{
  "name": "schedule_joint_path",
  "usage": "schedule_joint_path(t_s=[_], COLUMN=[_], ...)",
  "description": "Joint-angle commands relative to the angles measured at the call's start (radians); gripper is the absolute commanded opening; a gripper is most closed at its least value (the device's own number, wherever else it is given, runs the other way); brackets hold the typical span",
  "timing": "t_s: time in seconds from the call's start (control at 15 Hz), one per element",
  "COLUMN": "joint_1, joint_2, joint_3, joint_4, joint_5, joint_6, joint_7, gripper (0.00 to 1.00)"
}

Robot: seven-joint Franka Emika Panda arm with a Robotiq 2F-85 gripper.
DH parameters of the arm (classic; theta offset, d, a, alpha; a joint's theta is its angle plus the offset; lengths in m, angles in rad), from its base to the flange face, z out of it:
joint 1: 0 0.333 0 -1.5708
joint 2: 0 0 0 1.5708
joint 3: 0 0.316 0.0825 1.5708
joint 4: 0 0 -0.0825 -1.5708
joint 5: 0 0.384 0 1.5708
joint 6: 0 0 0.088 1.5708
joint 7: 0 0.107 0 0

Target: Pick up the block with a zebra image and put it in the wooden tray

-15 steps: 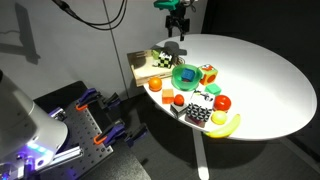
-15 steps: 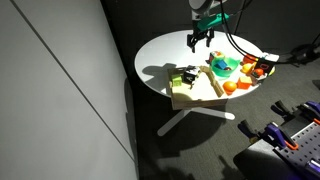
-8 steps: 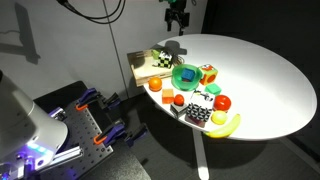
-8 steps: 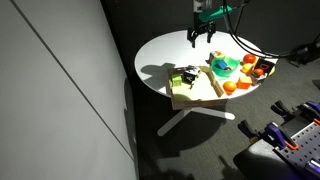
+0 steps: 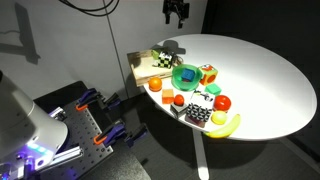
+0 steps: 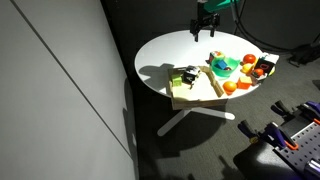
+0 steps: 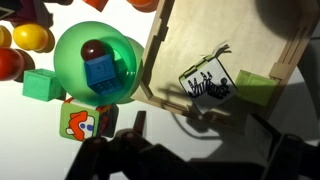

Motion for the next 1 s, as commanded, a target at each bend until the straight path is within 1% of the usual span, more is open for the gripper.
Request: schedule_joint_path(t_s=[0.0, 0.6, 0.93], joint_1=[-0.03, -0.083, -0.098], joint_2=[-0.092, -0.213, -0.279], joint_3=[0.011, -0.002, -0.014], joint_4=[-0.095, -0.256, -0.329], joint_5=[0.01, -0.007, -0.022], joint_6=[-0.004, 0.024, 0.02], joint_7=[-0.056, -0.14, -0.122], gripper=[1.0, 1.0, 1.0])
